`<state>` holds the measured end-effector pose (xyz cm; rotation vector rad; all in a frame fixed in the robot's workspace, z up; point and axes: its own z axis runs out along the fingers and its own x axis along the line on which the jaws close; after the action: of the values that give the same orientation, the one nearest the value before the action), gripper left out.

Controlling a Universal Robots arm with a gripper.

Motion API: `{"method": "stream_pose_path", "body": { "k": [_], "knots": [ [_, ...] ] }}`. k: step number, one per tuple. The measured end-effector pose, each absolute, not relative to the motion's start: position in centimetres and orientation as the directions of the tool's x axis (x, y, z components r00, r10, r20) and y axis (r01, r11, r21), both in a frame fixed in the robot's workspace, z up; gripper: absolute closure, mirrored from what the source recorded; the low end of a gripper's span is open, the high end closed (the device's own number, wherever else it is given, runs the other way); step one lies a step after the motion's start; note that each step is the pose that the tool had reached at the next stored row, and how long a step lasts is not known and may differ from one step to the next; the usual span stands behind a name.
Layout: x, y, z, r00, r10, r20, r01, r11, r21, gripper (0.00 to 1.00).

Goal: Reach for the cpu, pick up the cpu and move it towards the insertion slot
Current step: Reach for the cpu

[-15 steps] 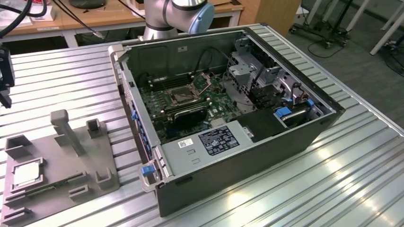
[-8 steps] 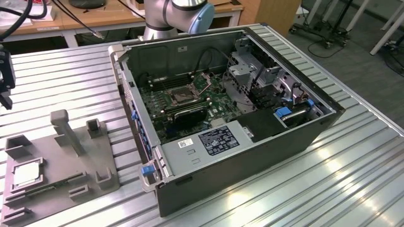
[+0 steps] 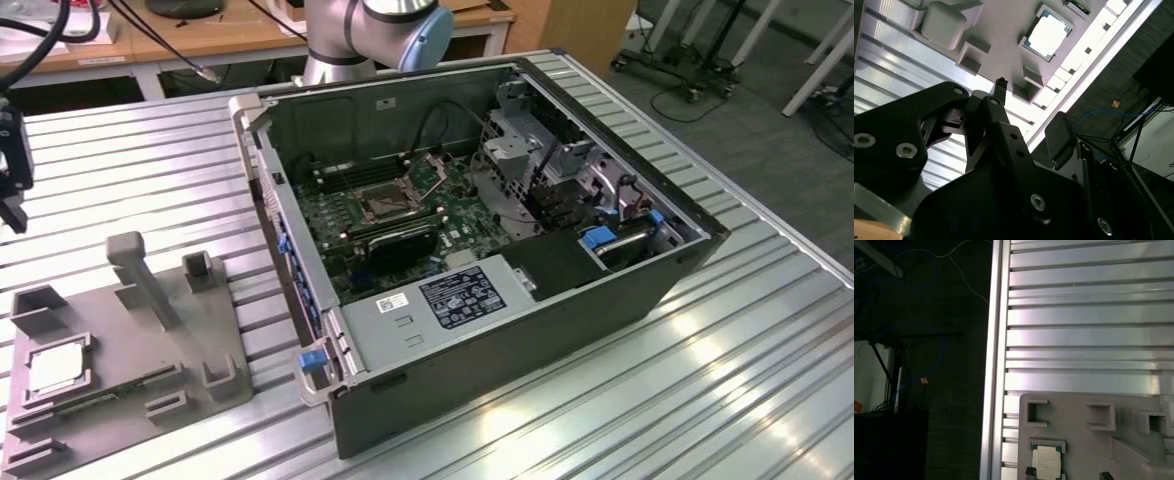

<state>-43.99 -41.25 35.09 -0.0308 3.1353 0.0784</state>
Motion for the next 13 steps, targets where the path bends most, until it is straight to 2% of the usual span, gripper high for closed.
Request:
{"method": "stream_pose_path", "body": {
  "k": [13],
  "knots": [
    [-43.99,-41.42,34.62,-1.0,-0.019,-0.006,-0.02,0.998,0.063,0.42]
  ]
}}
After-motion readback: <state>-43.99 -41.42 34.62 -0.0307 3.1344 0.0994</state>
